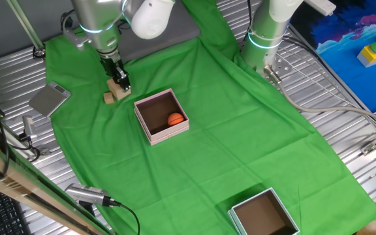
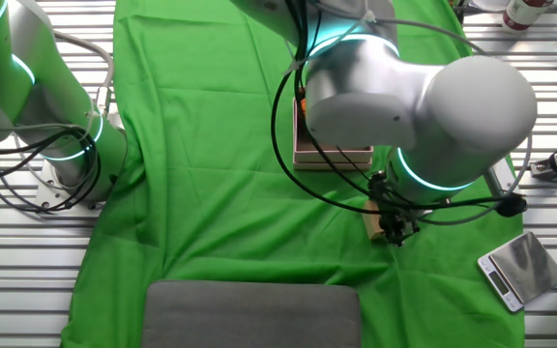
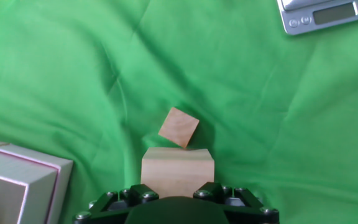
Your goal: Take everything out of the gift box
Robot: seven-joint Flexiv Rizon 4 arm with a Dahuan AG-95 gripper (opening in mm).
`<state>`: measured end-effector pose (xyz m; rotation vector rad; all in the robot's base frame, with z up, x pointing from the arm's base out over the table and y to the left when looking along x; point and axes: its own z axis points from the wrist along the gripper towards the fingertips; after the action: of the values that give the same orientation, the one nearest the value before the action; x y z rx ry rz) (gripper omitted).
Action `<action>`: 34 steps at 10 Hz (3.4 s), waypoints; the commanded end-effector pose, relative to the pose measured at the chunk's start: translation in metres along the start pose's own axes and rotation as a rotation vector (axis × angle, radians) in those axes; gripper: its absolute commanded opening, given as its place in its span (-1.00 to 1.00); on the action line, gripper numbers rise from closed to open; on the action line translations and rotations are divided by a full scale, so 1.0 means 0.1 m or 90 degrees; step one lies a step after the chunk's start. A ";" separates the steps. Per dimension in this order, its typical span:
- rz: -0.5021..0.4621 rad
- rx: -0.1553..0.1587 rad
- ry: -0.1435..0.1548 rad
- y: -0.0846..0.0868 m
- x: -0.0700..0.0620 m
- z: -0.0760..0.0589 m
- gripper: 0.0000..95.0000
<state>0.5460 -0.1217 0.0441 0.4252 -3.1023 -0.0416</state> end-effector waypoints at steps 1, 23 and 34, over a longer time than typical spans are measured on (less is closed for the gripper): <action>-0.010 -0.004 -0.005 0.00 0.00 0.00 0.20; -0.059 -0.017 0.006 0.46 -0.04 -0.75 0.60; -0.035 0.003 0.013 1.12 -0.17 -0.70 -1.00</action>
<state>0.5332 -0.0096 0.1165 0.5105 -3.0698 -0.0304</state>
